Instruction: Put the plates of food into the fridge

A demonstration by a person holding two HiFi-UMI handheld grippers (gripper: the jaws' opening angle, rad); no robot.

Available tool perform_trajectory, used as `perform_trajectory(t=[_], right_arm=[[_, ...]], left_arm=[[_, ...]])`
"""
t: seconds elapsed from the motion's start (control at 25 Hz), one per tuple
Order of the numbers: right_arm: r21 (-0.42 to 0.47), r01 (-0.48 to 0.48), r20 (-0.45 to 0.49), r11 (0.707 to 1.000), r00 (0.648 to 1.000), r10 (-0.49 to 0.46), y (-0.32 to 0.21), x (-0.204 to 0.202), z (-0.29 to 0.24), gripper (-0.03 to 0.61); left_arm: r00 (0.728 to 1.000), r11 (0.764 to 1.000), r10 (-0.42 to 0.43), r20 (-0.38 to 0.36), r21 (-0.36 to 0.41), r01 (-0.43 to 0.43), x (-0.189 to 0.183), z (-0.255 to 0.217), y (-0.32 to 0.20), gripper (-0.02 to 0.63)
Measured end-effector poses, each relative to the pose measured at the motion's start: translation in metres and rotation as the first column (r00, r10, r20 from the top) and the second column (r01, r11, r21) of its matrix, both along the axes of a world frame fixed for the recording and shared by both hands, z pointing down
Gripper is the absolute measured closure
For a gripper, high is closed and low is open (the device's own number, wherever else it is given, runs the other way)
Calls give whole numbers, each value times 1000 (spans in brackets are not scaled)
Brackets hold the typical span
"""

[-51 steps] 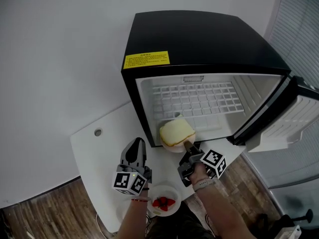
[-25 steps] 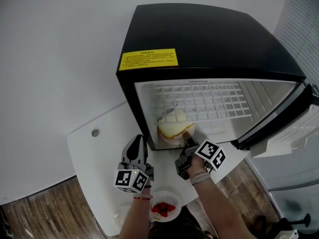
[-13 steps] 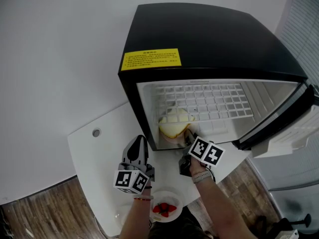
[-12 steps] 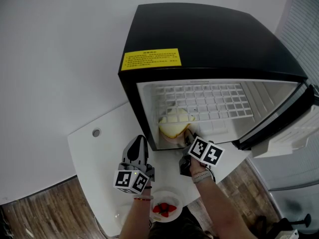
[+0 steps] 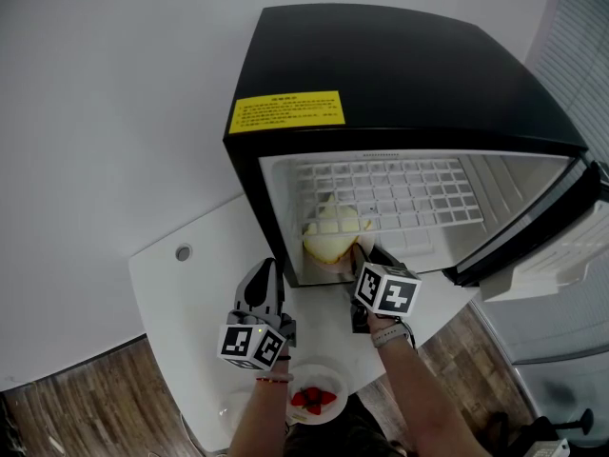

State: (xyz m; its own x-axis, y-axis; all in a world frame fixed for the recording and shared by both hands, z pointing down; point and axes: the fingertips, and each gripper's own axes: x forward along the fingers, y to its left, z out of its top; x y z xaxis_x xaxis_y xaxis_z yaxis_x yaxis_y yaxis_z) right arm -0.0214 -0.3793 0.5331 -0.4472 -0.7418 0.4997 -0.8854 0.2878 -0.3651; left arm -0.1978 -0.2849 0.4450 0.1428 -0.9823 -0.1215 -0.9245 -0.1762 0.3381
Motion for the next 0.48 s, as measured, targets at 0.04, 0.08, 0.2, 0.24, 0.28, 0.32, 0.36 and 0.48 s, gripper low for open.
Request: perform_trajectory(t=[0.04,0.08,0.2,0.24,0.28,0.32,0.36,0.48], right_arm=[[5,3,-11,1000,1000,-3,-1,1,0,483],[12,3,-24,1000,1000,-3,-1,2,0,479],[39,11,-76,999,997,-8,-2,5,0,443],[41,16,-83,999,996,-12,-1,5,1,440],[41,19,-87,999,996,-15,-1,6,3,440],[45,20,-93,999,996,-16,0,7,5,432],[54,21,-103,998,995,-16,1,8,6,430],[96,26,-149,995,989,-11,1,12,5,408]], left_arm=[[1000,1000,0,2,-1,0,0,0,0,606],[1000,1000,-1,5,-2,1,0,1,0,606],[1000,1000,-5,12,-6,5,0,1,0,606],[1000,1000,-7,13,-7,7,0,1,1,606],[1000,1000,-8,13,-9,8,0,2,1,606],[1000,1000,-9,15,-10,9,0,2,1,606],[1000,1000,-10,16,-11,11,0,2,1,606],[1000,1000,-15,18,-13,15,-1,3,0,606]])
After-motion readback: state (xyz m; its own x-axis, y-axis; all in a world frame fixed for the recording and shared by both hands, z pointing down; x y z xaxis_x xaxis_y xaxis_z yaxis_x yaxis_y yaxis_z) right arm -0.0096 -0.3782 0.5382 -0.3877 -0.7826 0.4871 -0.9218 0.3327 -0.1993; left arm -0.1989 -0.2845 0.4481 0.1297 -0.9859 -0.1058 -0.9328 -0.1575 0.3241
